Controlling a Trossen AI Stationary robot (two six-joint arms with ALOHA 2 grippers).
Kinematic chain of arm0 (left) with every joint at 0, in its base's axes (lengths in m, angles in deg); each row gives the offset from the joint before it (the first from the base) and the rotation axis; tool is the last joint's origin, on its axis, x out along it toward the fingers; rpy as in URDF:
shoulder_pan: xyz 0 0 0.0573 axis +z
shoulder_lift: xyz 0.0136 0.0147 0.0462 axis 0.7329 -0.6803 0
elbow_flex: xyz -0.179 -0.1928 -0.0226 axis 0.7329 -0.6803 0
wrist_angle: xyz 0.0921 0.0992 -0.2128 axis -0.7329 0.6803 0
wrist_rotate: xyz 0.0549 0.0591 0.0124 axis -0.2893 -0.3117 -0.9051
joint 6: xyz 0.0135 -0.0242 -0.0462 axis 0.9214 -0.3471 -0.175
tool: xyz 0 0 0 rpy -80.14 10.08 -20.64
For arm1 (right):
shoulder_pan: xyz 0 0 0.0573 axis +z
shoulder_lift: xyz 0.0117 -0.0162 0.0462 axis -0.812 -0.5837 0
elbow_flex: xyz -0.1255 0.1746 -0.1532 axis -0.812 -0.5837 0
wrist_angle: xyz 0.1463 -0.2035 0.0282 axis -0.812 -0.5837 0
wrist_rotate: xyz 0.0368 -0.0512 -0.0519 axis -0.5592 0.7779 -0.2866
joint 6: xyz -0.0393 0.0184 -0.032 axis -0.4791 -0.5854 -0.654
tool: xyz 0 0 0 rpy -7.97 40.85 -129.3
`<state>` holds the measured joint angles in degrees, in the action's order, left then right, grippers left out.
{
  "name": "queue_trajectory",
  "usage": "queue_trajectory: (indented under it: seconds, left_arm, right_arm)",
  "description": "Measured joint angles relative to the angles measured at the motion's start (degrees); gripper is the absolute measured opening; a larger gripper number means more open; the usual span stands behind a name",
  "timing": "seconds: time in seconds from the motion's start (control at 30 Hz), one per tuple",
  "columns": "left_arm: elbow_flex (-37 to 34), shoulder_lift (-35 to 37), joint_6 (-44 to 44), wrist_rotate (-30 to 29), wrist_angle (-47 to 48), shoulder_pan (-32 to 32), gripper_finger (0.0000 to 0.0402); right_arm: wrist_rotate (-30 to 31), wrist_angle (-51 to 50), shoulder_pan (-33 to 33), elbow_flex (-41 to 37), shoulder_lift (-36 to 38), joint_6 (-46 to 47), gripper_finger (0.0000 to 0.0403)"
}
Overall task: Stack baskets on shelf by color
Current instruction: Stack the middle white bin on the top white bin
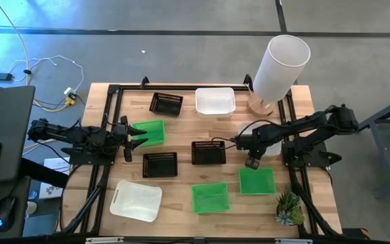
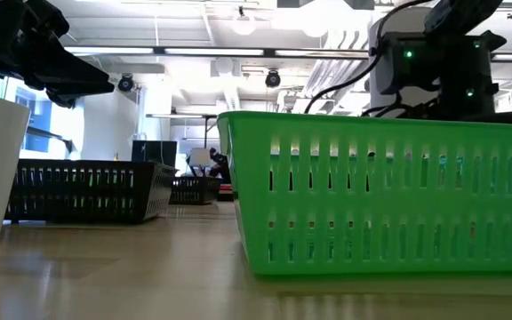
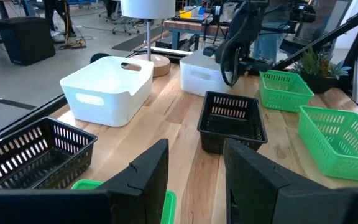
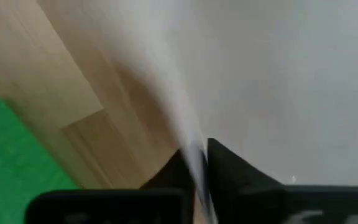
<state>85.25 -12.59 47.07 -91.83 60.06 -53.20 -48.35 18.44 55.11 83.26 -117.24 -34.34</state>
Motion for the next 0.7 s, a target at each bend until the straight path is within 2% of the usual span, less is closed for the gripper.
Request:
queue_trajectory:
  seconds: [0.1, 0.2, 0.33, 0.7]
  left_arm:
    - [0.0, -0.01, 0.0, 0.0, 0.0, 0.0, 0.0142]
    - [-0.01, 0.0, 0.0, 0.0, 0.0, 0.02, 0.0142]
    - [-0.01, -0.01, 0.0, 0.0, 0.0, 0.0, 0.0142]
    - [0.01, 0.0, 0.0, 0.0, 0.0, 0.01, 0.0142]
  right_arm:
    - [0.37, 1.71, 0.0, -0.01, 0.04, 0.77, 0.0015]
    - [0.61, 3.27, 0.42, -0.01, 0.07, 1.32, 0.0004]
    - [3.45, 3.27, 1.8, 0.52, 0.07, 2.86, 0.0003]
    - [11.86, 1.84, 4.95, 9.21, 0.07, 4.21, 0.0001]
